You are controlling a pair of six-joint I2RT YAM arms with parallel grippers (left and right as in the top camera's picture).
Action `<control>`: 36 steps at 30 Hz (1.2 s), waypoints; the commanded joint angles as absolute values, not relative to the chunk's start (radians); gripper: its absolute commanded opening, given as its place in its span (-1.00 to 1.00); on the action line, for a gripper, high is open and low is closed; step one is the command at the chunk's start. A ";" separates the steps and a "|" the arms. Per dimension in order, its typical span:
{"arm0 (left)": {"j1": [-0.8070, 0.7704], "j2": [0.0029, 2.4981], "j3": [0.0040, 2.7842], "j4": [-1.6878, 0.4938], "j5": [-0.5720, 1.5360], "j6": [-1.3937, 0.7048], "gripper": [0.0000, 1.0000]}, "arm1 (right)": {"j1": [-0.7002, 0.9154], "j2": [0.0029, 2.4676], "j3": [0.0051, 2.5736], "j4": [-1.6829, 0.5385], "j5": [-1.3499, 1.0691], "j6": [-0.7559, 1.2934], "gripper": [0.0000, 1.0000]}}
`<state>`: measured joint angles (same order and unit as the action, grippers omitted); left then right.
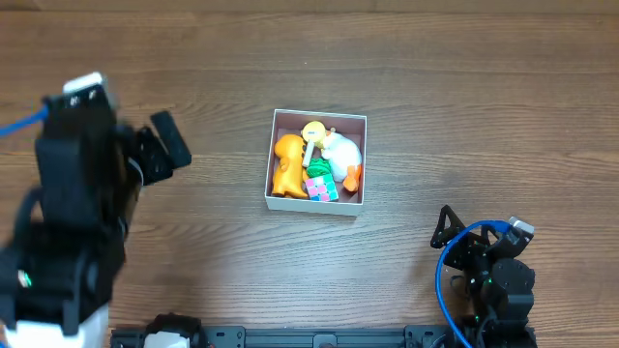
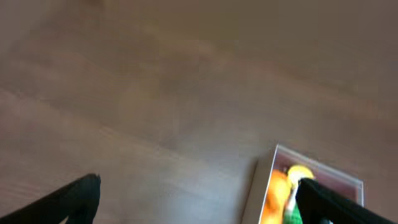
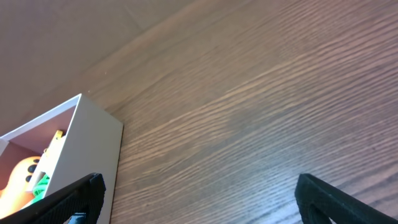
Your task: Pack container
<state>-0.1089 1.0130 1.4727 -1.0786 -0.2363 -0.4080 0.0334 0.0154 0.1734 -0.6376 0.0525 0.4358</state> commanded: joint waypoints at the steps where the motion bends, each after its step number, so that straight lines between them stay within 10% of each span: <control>1: -0.059 0.820 1.168 -0.872 -0.191 -0.389 1.00 | 0.038 0.004 0.156 -0.636 0.061 0.429 1.00; 15: 0.064 0.179 0.333 -0.516 -0.159 -0.456 1.00 | 0.038 0.004 0.156 -0.636 0.061 0.429 1.00; 36: 0.064 0.004 0.129 -0.451 -0.156 -0.606 1.00 | 0.038 0.004 0.156 -0.636 0.061 0.429 1.00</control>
<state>0.0551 0.0177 0.1364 -0.4549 -0.1608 -0.5968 0.0334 0.0154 0.1730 -0.6369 0.0525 0.4370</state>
